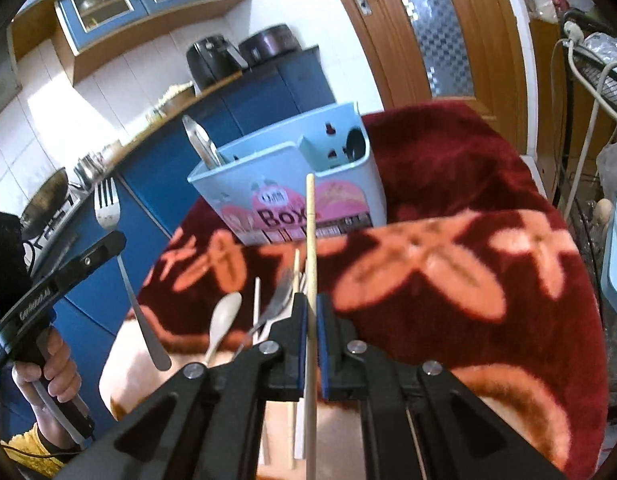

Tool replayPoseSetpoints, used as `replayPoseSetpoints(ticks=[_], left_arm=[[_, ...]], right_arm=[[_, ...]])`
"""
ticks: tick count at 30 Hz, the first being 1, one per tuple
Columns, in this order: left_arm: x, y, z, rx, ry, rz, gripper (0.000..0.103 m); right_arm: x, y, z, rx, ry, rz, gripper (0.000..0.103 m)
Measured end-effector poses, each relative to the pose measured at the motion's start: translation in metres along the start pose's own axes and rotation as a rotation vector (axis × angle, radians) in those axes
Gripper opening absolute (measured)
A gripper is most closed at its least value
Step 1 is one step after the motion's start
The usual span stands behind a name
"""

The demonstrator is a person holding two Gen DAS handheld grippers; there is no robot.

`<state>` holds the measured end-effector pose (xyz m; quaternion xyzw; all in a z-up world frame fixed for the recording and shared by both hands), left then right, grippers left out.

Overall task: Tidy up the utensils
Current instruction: 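Grasp the fork with the left tool while the right tool grasps the chopstick, then carry the fork to the holder with the left tool while the right tool carries the chopstick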

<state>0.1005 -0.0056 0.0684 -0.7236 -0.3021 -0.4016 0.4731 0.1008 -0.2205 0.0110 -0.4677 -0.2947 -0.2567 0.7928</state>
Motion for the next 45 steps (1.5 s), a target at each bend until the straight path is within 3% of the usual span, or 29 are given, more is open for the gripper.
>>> replayPoseSetpoints(ticks=[11, 17, 27, 36, 45], left_arm=[[0.051, 0.010, 0.007, 0.079, 0.017, -0.090, 0.001], [0.082, 0.021, 0.013, 0.142, 0.029, -0.154, 0.001], [0.121, 0.039, 0.027, 0.182, -0.014, -0.266, 0.001], [0.114, 0.072, 0.025, 0.279, 0.063, -0.332, 0.001], [0.090, 0.094, 0.022, 0.289, 0.112, -0.311, 0.001]], right_arm=[[0.013, -0.009, 0.003, 0.013, -0.014, -0.116, 0.006], [0.016, -0.009, 0.000, 0.028, -0.002, -0.138, 0.006], [0.017, -0.004, -0.001, 0.044, -0.021, -0.161, 0.006], [0.025, -0.008, 0.004, 0.035, -0.069, -0.216, 0.006], [0.040, -0.005, 0.002, 0.027, -0.083, -0.261, 0.006]])
Point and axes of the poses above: each gripper's, at about its wrist camera, not at the fingertips, and y roughly the way its jaws point, z to its left, x to its top, the point moved 3 cm from there along y, roughly the way its jaws point, and after that the axes turned 3 degrees about -z, right-handed, at the moved point
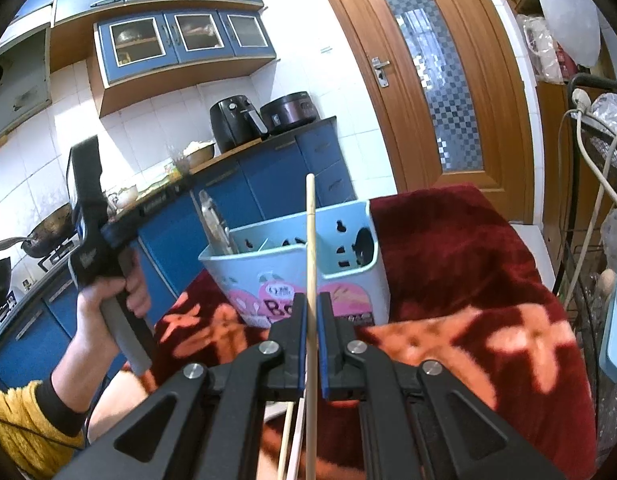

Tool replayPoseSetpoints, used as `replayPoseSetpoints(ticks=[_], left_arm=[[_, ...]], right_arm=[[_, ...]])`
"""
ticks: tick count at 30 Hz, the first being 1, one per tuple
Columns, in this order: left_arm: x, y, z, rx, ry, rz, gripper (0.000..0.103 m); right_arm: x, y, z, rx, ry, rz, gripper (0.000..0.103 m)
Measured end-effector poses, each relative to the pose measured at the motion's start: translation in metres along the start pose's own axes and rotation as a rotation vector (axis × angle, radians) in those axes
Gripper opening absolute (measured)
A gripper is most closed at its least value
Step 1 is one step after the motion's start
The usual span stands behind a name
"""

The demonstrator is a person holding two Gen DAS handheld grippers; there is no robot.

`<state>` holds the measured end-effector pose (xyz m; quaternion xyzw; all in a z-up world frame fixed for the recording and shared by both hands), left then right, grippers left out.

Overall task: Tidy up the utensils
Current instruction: 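Carry the fork to the holder with the left tool while the right tool carries the chopstick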

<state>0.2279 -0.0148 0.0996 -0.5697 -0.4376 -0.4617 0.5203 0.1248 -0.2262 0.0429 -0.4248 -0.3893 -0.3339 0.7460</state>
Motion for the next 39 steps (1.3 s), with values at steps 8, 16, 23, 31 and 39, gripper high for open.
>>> replayPoseSetpoints(ticks=[8, 16, 23, 31, 39], left_arm=[[-0.017, 0.007, -0.002, -0.012, -0.009, 0.039, 0.001], [-0.028, 0.011, -0.006, -0.029, -0.015, 0.055, 0.001], [-0.033, 0.013, -0.009, -0.040, -0.023, 0.070, 0.001], [-0.035, 0.015, -0.009, -0.044, -0.032, 0.075, 0.001], [-0.037, 0.016, -0.010, -0.049, -0.037, 0.089, 0.001]], right_arm=[[0.033, 0.017, -0.001, -0.016, -0.038, -0.088, 0.006], [0.074, 0.051, 0.001, -0.039, -0.090, -0.250, 0.006], [0.087, 0.092, 0.001, -0.085, -0.117, -0.317, 0.006], [0.070, 0.106, 0.004, -0.113, -0.172, -0.319, 0.006], [0.052, 0.100, 0.001, -0.128, -0.192, -0.280, 0.006]])
Point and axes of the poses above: each gripper's, at about its wrist camera, not at the fingertips, and y roughly the way its jaws point, z to its left, x to its top, the point moved 3 cm from there along y, roughly the way its jaws point, and after that the axes turned 3 degrees about -z, right-handed, at the moved point
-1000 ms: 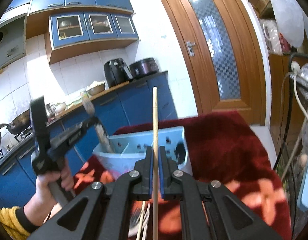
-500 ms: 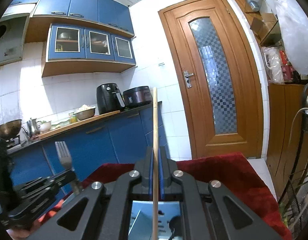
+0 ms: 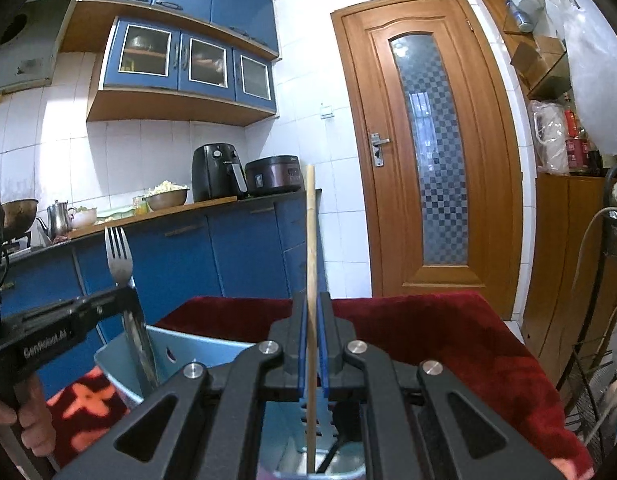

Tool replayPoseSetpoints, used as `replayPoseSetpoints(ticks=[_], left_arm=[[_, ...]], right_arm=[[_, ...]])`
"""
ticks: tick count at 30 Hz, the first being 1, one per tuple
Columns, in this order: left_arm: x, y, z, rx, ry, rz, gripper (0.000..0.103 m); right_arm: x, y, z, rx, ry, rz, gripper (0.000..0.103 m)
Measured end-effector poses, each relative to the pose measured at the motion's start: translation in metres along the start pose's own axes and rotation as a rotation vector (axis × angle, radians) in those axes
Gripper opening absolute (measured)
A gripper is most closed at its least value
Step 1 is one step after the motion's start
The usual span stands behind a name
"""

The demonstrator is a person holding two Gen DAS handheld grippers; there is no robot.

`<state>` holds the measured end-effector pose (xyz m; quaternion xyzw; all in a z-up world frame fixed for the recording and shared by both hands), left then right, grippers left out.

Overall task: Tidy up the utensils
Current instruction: 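Carry the fork to the holder with the left tool while the right tool carries the chopstick, then release the fork into the holder while the right tool releases the chopstick there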

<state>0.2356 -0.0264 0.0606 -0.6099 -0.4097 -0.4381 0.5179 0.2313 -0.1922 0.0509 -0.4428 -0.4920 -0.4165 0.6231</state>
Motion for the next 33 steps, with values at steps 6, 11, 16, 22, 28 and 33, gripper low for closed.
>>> replayPoseSetpoints(ticks=[6, 11, 16, 22, 28, 33], left_arm=[[-0.002, 0.001, -0.004, -0.006, 0.011, 0.028, 0.002], [-0.003, -0.001, -0.008, -0.024, 0.003, 0.063, 0.004], [-0.006, -0.004, -0.009, -0.030, -0.003, 0.091, 0.008], [-0.006, -0.008, -0.005, -0.043, -0.032, 0.083, 0.008], [-0.006, -0.010, -0.002, -0.057, -0.035, 0.089, 0.008], [-0.006, -0.014, 0.000, -0.061, -0.042, 0.092, 0.008]], right_arm=[[0.012, -0.002, -0.006, -0.013, 0.029, -0.027, 0.006], [0.026, 0.014, -0.017, -0.045, 0.064, -0.057, 0.007], [0.030, 0.024, -0.026, -0.002, 0.132, -0.067, 0.007], [0.015, 0.028, -0.023, 0.005, 0.124, -0.038, 0.007], [0.004, 0.018, -0.013, -0.008, 0.072, -0.035, 0.007], [0.008, 0.002, -0.007, 0.008, 0.063, -0.043, 0.007]])
Point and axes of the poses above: each gripper's, at about its wrist camera, not at the fingertips, and y roughly the way its jaws point, z to its left, x to its top, the point moved 3 cm from there along y, roughly the way its jaws point, and after that the axes turned 3 degrees about -z, right-handed, at the moved point
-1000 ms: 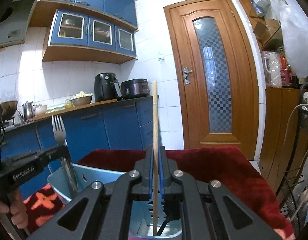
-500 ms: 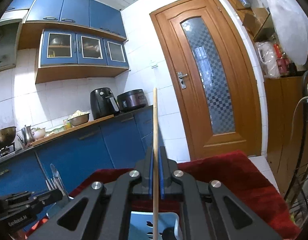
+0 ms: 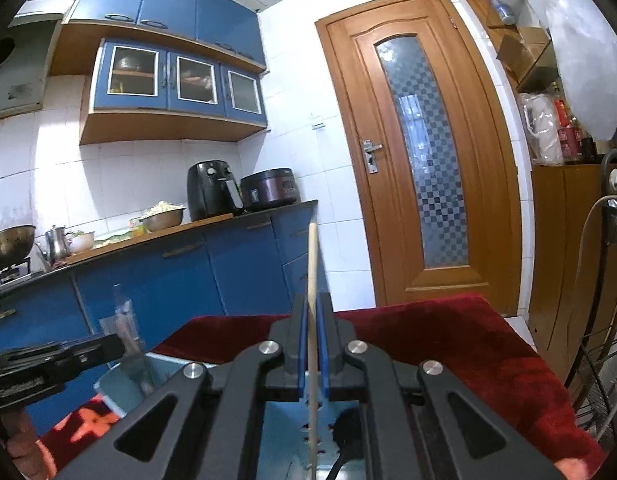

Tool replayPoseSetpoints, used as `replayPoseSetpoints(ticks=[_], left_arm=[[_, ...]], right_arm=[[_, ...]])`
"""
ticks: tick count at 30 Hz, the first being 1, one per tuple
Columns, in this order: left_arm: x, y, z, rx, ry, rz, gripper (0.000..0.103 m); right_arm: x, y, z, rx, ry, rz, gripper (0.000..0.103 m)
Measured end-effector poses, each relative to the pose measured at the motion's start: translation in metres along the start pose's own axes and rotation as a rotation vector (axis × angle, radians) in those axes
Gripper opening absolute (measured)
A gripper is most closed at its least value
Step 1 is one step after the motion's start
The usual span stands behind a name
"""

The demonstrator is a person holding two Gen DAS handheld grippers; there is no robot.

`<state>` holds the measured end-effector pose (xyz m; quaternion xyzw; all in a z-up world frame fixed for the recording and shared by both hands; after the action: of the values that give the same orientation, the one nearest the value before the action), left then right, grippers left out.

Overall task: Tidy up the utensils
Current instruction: 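Release the fork into the holder while the right tool releases the chopstick there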

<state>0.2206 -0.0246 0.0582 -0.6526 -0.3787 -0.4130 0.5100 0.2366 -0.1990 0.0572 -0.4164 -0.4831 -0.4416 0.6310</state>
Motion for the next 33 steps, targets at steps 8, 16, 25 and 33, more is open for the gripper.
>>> replayPoseSetpoints(ticks=[8, 16, 25, 33], left_arm=[[0.002, -0.008, 0.002, 0.003, 0.008, 0.009, 0.008], [-0.004, -0.027, 0.004, 0.001, 0.008, 0.055, 0.017], [-0.017, -0.049, 0.001, 0.012, 0.051, 0.121, 0.034], [-0.036, -0.065, 0.000, -0.004, 0.019, 0.217, 0.034]], right_arm=[[-0.013, -0.021, 0.005, -0.003, -0.044, 0.069, 0.007], [-0.019, -0.039, 0.003, -0.007, -0.015, 0.174, 0.027], [-0.021, -0.074, 0.008, 0.000, 0.051, 0.284, 0.044], [-0.035, -0.101, 0.018, -0.022, 0.035, 0.390, 0.047]])
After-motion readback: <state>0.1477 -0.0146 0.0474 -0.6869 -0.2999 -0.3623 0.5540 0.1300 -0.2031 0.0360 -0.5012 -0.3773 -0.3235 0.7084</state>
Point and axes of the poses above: each gripper's, at about its wrist camera, not at the fingertips, and y roughly the way its jaws point, z to its left, x to its top, the point moved 3 cm from there along y, roughly the way its jaws point, and after that the axes turned 3 degrees about -z, right-handed, at the moved point
